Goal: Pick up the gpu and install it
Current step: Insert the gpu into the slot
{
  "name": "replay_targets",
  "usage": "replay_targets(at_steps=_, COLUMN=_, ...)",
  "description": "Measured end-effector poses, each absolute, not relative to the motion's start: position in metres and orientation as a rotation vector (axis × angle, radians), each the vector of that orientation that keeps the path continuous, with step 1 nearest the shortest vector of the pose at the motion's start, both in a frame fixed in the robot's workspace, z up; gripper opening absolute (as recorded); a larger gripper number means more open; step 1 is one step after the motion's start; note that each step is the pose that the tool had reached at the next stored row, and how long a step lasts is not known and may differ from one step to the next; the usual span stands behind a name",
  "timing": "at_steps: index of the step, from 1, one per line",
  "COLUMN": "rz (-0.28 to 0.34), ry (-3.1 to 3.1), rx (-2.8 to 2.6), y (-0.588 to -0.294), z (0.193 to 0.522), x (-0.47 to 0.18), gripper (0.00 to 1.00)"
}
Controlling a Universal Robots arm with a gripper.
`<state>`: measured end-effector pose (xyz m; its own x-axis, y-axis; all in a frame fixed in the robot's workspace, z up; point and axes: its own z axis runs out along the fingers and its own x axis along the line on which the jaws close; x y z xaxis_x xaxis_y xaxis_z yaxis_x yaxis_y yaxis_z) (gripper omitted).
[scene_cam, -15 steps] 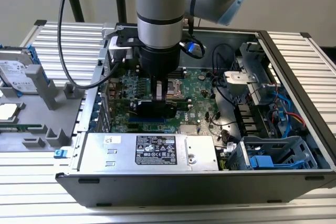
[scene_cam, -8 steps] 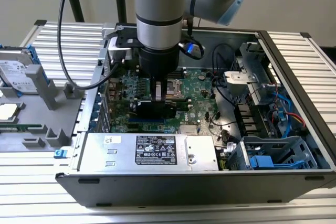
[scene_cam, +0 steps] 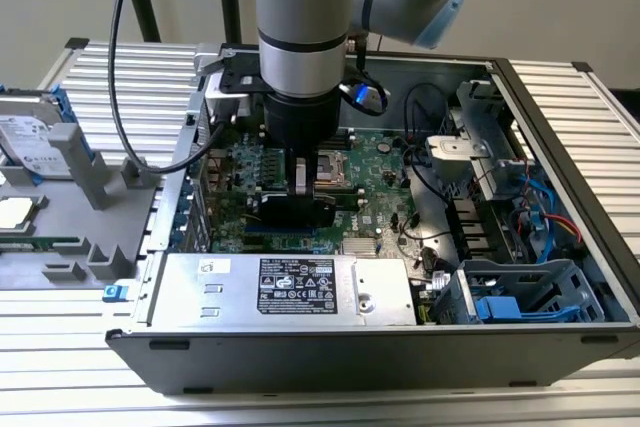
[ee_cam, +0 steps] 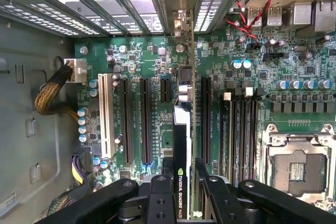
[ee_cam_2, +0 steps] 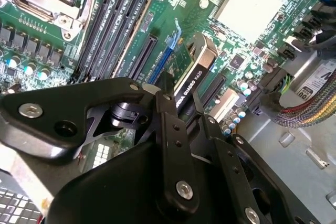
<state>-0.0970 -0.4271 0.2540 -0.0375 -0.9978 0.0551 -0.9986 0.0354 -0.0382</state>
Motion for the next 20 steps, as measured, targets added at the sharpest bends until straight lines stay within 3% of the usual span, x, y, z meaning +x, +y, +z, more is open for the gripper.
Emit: replay_targets(at_steps=20, rz=0.103, ry=-2.251, rx=2.17, y=-0.4271, z=0.2505, x=-0.097, gripper=0.0)
